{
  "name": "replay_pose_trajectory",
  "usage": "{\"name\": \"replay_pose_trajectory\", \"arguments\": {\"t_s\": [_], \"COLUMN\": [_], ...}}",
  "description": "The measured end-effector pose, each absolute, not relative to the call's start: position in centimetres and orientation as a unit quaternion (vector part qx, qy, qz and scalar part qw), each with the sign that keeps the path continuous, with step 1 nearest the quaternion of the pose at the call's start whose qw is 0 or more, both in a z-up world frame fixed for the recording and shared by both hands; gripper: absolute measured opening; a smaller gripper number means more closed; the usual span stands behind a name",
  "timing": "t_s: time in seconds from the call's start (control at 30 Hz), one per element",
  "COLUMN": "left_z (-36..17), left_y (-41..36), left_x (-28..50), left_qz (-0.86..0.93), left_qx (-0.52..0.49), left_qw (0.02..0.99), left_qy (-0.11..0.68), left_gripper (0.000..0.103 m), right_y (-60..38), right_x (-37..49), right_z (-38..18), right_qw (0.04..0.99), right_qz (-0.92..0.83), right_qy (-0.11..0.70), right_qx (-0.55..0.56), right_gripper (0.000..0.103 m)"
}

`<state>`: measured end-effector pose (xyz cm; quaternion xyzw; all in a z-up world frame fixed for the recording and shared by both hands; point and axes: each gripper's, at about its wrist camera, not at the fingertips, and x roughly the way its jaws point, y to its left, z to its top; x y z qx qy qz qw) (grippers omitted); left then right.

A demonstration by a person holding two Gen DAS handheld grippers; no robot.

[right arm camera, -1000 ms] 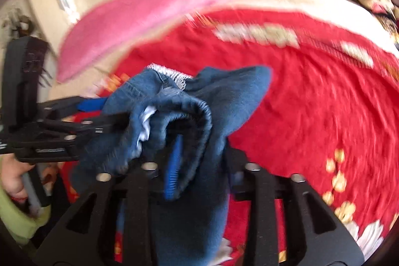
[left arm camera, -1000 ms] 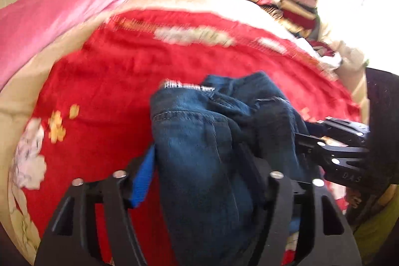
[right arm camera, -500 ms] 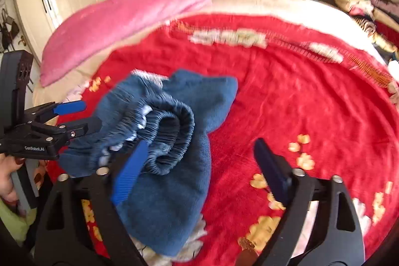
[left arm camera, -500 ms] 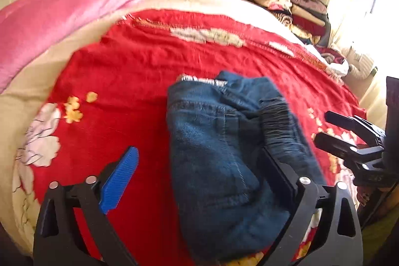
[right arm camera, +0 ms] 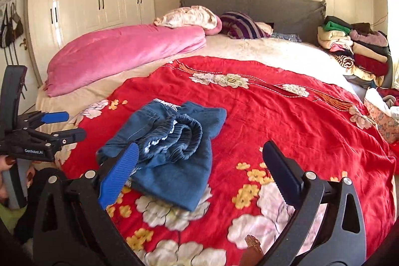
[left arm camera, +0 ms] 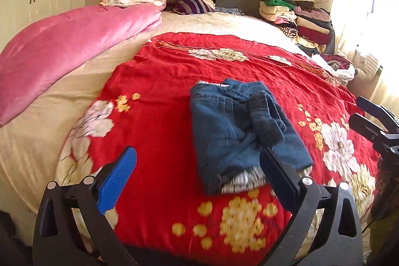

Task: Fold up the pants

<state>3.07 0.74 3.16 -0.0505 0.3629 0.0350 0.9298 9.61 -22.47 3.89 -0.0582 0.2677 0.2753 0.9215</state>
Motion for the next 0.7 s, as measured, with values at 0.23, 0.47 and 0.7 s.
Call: {"name": "replay_pose_trajectory", "arguments": {"t_s": [0.23, 0.47, 0.7], "left_z": [2.9, 0.4, -0.9], "left_y": [0.7, -0.3, -1.3], "left_x": [-0.3, -2.1, -1.8], "left_qz": [0.041, 0.034, 0.031], "left_qx": [-0.064, -0.064, -0.054], "left_qw": [0.928, 0.918, 0.911], "left_qy": [0.366, 0.391, 0.408], "left_gripper": [0.099, 0.099, 0.099], "right_y": [-23.5, -23.2, -23.1], "right_x": [6.3, 4.4, 4.3], "right_z": [3.1, -0.3, -1.5], "right_qw": [0.918, 0.904, 0.904], "right_qz": [0.275, 0.273, 0.258], "right_qy": [0.280, 0.326, 0.335], "right_qx": [-0.053, -0.051, -0.061], "right_gripper": [0.094, 0.094, 0.094]}}
